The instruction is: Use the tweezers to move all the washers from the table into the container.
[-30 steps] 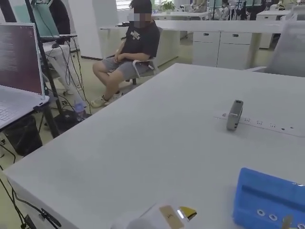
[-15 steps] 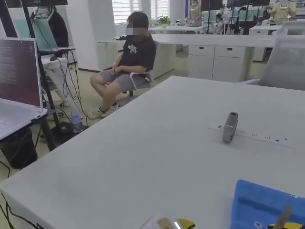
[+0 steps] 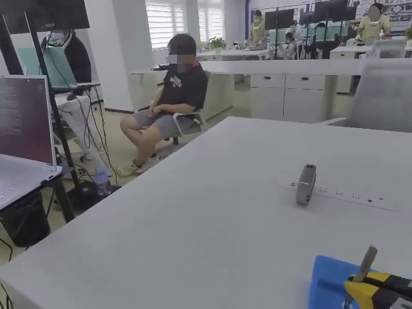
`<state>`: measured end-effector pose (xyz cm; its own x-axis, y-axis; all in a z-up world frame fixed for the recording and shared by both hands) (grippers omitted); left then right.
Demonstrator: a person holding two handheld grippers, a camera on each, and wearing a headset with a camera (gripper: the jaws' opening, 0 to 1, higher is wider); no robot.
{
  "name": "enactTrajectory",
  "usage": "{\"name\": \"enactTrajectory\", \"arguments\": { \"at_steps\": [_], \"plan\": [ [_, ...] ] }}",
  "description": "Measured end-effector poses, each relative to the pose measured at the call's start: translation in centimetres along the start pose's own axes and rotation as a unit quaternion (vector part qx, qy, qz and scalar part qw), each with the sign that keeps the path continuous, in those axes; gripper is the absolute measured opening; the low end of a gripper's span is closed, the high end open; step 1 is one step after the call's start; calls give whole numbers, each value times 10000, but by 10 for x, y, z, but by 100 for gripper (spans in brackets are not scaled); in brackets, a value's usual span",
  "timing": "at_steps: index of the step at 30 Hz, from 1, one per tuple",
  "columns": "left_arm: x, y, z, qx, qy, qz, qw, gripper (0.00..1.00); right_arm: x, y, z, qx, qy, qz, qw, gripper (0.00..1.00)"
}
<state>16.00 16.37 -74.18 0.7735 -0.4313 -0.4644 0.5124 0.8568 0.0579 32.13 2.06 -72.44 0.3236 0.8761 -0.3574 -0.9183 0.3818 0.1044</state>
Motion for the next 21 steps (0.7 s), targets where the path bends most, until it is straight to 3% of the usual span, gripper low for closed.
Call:
{"name": "enactTrajectory", "arguments": {
  "at_steps": [1,7,14,21],
  "plan": [
    [0,-1,2,-113,-105,-70,9999,65,2,-3,-1,18,6,-12,10000,3],
    [0,-1,2,-166,-147,-74,9997,68,16,-20,-6,255,117,-45,9996,3],
    [-1,0,2,-86,-90,-12,9999,68,10,-31,-10,559,-25,-152,9983,3],
    [-1,-2,4,-114,-157,-82,9998,68,10,-40,-12,852,-57,-515,9950,3]
  ]
}}
Point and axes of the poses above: the centre of the closed fingertips' face, and the gripper's own axes: x roughly forward along the fingers, y roughly to its left, z roughly out of its top, the point moved 8 cm from there along -x, roughly backward along the fingers, and after that the axes turned 3 degrees about x, right-handed, at the moved point
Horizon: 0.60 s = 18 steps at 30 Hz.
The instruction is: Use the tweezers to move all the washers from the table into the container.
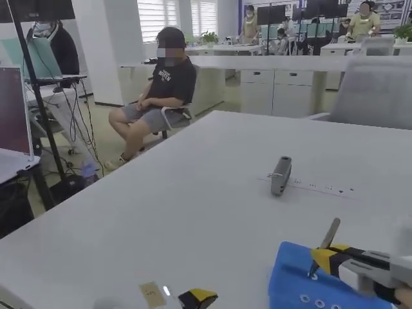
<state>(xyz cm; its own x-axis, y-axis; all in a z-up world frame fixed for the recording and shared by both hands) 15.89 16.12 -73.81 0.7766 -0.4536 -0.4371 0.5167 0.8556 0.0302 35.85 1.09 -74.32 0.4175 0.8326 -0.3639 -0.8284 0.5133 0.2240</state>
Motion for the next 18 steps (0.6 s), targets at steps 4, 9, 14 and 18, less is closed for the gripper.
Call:
{"name": "enactTrajectory", "arguments": {
  "at_steps": [4,9,14,18],
  "plan": [
    [2,-2,-1,61,51,-57,10000,68,3,7,3,155,-114,-102,9998,3],
    [2,-2,0,87,9,-91,9999,70,14,11,0,71,-43,-340,9994,3],
    [1,0,2,16,-172,-59,9998,71,21,15,-6,-118,238,-453,9986,3],
    [1,2,1,83,-125,74,9999,73,27,15,-10,-194,391,-507,9978,3]
  ]
}}
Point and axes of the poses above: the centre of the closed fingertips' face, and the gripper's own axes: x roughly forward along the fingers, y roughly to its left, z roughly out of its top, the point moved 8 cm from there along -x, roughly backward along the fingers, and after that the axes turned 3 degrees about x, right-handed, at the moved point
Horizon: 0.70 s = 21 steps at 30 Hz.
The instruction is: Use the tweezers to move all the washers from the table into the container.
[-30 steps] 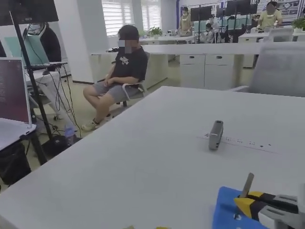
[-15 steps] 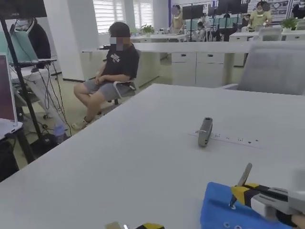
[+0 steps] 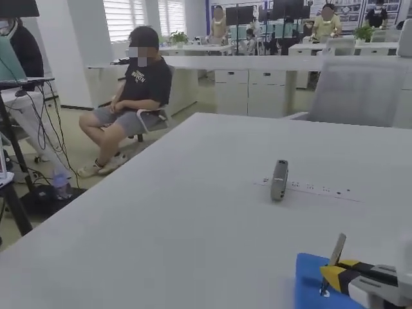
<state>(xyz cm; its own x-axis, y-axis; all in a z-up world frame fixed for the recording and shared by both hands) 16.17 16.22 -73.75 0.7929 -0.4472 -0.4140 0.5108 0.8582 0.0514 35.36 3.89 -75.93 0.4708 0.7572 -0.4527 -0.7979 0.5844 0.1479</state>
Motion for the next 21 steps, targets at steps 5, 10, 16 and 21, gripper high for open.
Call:
{"name": "enactTrajectory", "arguments": {
  "at_steps": [5,10,16,21],
  "plan": [
    [-2,1,1,105,-58,51,9999,67,7,1,-7,-161,220,-19,9996,3],
    [-2,2,1,-6,-57,-32,10000,66,7,4,-9,-245,301,-8,9992,3],
    [-8,2,5,-311,-52,-543,9980,61,5,9,-10,-332,328,-63,9989,4],
    [-9,7,8,-836,-87,-970,9917,46,-9,19,-1,-334,97,-107,9993,4]
  ]
}}
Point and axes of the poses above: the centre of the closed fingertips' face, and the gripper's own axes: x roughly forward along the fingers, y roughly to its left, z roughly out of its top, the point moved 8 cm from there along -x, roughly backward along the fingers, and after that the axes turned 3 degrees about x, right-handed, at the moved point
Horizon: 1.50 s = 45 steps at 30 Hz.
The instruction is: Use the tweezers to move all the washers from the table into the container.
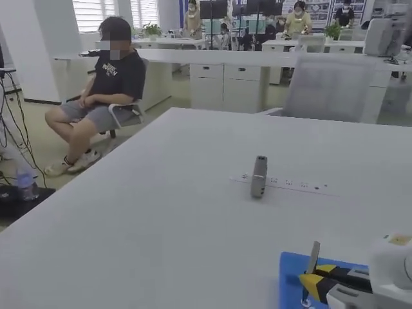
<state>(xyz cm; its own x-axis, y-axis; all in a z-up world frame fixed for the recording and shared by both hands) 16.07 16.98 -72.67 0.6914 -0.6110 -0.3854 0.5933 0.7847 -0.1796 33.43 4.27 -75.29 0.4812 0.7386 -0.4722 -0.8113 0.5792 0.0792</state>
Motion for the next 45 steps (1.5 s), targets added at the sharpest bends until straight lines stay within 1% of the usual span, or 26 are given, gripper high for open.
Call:
{"name": "enactTrajectory", "arguments": {
  "at_steps": [3,6,8,11,14,16,18,19,20,22,23,26,27,29,30,31,32,33,34,35,36,37,39,40,42,45],
  "plan": [
    [-1,0,7,-10,-66,-162,9998,44,-16,5,8,-48,-179,1,9998,4],
    [0,0,12,27,-95,-253,9996,40,-32,9,12,-115,-307,46,9995,4],
    [0,0,16,32,-73,-325,9994,38,-43,13,13,-152,-362,80,9992,4],
    [-1,-2,19,162,-12,-420,9990,32,-56,18,12,-197,-428,164,9988,3],
    [-2,-3,22,375,-47,-549,9978,24,-70,27,7,-276,-409,377,9981,3],
    [-3,-5,24,416,-69,-675,9968,18,-76,33,4,-264,-395,561,9973,3],
    [-3,-6,26,400,-85,-752,9963,17,-82,38,1,-257,-388,752,9961,3],
    [-3,-7,28,399,-83,-834,9957,17,-86,42,-3,-311,-346,929,9946,3],
    [-2,-8,30,435,-65,-939,9946,17,-89,44,-6,-362,-307,1029,9936,3],
    [-1,-11,32,514,33,-1101,9926,17,-96,47,-12,-620,-261,1179,9907,3],
    [0,-14,34,543,113,-1319,9897,16,-100,49,-17,-613,-198,1328,9890,3],
    [2,-21,42,711,204,-1668,9832,14,-109,53,-26,-647,-120,1683,9835,3],
    [4,-23,46,800,235,-1765,9808,13,-113,55,-29,-719,-33,1839,9803,3],
    [6,-26,52,897,257,-1898,9774,11,-120,58,-32,-913,75,2031,9749,3],
    [8,-29,57,909,293,-2039,9743,10,-122,60,-34,-973,137,2123,9723,3],
    [9,-31,60,932,276,-2084,9732,9,-125,62,-35,-1006,169,2205,9700,3],
    [11,-34,65,993,249,-2189,9704,9,-128,64,-36,-1038,198,2303,9674,3],
    [13,-37,68,1022,256,-2306,9673,9,-129,65,-37,-1043,209,2355,9660,3],
    [15,-41,71,1063,289,-2410,9642,9,-132,67,-39,-1061,233,2451,9634,3],
    [17,-43,74,1135,290,-2461,9621,9,-133,68,-40,-1091,262,2498,9618,3],
    [19,-47,76,1235,324,-2552,9584,9,-135,70,-42,-1145,304,2550,9597,3],
    [21,-50,77,1287,354,-2621,9558,9,-136,70,-43,-1188,334,2585,9581,3],
    [24,-55,79,1342,383,-2699,9527,9,-138,72,-44,-1225,375,2633,9562,3],
    [27,-58,80,1358,396,-2800,9495,9,-138,72,-45,-1251,397,2659,9550,3],
    [30,-63,80,1381,427,-2891,9463,10,-141,72,-48,-1329,490,2706,9522,3],
    [36,-68,78,1471,548,-2967,9420,9,-144,74,-51,-1432,603,2772,9482,3]
  ]
}}
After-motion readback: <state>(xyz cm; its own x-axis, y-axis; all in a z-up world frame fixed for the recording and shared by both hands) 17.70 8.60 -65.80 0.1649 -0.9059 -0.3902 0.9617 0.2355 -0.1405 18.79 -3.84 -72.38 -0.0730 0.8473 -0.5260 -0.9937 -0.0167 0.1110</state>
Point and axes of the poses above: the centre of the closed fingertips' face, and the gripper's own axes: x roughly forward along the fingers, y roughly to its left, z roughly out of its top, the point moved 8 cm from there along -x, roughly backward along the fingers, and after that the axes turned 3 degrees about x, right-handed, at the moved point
